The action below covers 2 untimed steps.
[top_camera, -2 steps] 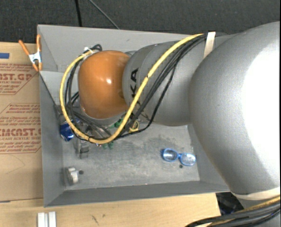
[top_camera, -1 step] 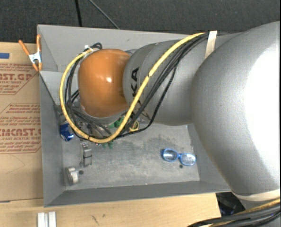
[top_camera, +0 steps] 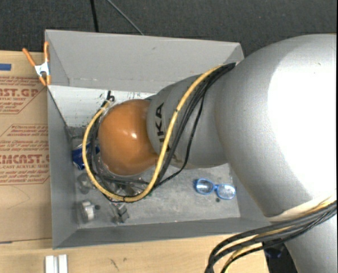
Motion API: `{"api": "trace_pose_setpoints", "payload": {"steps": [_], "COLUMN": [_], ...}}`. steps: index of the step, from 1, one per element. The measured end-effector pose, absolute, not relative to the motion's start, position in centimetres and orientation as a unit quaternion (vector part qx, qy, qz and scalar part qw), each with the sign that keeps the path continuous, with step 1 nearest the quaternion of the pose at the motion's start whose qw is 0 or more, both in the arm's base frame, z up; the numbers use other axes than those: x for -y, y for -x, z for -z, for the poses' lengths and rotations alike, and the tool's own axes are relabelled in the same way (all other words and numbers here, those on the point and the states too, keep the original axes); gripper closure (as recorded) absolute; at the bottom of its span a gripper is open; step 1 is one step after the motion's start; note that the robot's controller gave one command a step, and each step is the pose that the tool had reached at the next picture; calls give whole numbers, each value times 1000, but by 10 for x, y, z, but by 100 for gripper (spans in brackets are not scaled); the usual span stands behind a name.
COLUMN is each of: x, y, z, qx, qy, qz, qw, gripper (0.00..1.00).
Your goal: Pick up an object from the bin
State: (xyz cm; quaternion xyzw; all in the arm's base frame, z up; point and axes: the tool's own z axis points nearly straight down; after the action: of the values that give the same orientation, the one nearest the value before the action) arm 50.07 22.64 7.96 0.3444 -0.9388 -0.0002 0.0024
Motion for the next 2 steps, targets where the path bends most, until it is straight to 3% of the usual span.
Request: {"api": "trace_pose_setpoints", "payload": {"steps": [1, 2], "x": [-244, -246], "y": [-482, -482], "z": [-70, -70], "qx": [882, 882], "qy": [-472, -472], "qz": [-2, 0], "qw": [0, -2], "gripper": [0, 100]}}
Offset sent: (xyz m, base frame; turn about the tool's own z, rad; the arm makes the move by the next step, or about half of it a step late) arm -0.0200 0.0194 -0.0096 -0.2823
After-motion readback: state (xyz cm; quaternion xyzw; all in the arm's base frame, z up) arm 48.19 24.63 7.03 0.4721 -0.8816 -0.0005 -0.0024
